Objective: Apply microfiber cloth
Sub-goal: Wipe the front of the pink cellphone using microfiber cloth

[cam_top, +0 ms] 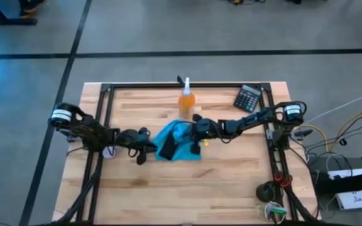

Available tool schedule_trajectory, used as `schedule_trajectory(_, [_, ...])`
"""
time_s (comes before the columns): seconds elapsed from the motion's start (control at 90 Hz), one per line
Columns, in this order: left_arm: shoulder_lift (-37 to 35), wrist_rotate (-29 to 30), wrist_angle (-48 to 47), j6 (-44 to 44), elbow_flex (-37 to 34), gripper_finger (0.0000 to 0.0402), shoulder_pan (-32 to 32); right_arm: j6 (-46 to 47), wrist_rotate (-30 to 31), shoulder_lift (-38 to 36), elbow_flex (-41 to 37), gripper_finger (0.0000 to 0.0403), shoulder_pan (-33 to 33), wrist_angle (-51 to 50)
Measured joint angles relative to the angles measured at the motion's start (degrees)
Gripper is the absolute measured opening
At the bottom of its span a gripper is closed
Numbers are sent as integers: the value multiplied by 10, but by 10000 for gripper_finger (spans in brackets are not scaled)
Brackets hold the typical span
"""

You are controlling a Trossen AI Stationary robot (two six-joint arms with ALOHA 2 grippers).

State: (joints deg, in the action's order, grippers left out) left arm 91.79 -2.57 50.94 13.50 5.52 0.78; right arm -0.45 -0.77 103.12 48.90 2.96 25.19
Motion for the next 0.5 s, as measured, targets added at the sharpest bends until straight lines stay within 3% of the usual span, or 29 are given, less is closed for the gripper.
schedule_trajectory(0.267, [0, 0, 14, -21, 13, 64, 0, 51, -60, 85, 11, 0, -27, 109])
schedule_trajectory(0.5, [4, 1, -3, -29, 35, 64, 0, 58, -72, 172, 88, 0, -55, 116])
